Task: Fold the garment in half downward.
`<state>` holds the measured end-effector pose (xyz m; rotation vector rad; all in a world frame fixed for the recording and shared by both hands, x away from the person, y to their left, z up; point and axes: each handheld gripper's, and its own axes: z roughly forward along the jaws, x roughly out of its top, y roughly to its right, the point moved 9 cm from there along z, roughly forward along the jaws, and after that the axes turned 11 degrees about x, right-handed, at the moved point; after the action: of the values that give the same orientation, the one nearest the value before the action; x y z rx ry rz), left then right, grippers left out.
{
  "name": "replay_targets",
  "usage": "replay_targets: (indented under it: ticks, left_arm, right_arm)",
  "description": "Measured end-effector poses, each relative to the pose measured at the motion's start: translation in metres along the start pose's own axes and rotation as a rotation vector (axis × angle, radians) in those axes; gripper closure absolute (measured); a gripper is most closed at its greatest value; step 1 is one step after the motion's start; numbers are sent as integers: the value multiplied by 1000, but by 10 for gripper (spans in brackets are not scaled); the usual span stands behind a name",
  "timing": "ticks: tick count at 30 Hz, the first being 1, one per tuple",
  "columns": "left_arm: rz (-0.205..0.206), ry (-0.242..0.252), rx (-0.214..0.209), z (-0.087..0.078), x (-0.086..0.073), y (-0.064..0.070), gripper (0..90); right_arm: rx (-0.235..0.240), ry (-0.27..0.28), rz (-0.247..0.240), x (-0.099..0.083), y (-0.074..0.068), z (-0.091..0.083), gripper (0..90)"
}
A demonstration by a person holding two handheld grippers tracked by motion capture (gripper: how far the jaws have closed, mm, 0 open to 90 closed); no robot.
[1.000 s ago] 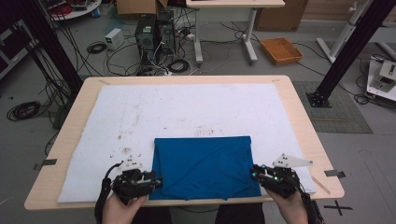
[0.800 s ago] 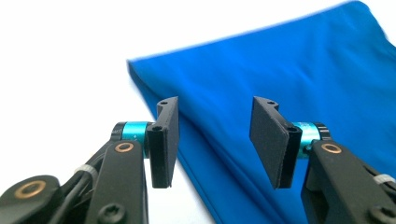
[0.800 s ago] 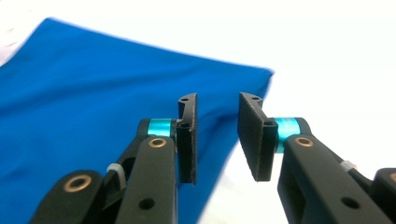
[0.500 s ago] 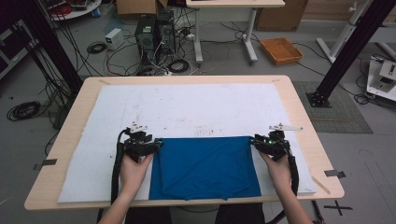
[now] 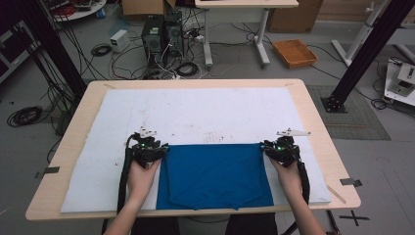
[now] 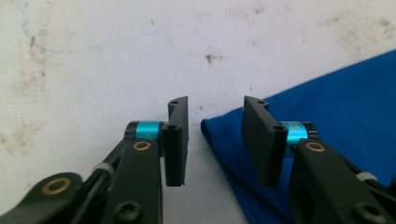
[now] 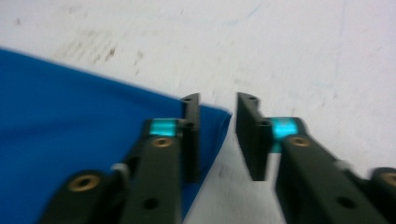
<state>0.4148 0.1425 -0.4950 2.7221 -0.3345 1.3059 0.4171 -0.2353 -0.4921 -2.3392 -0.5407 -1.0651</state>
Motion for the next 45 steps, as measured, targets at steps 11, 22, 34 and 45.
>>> replay_targets:
  ticks: [11, 22, 34, 45]
  left_arm:
    - [35, -44, -29, 10, -6, 2, 768]
    - [19, -21, -43, 19, 4, -3, 863]
    - [8, -11, -16, 39, 30, -13, 862]
    - [11, 52, 9, 22, 39, -17, 561]
  right_arm:
    - [3, -68, -7, -4, 6, 20, 840]
    - [7, -20, -65, 9, 10, 22, 883]
    - [-18, -28, -77, 36, 27, 41, 883]
    - [-29, 12, -83, 41, 24, 31, 641]
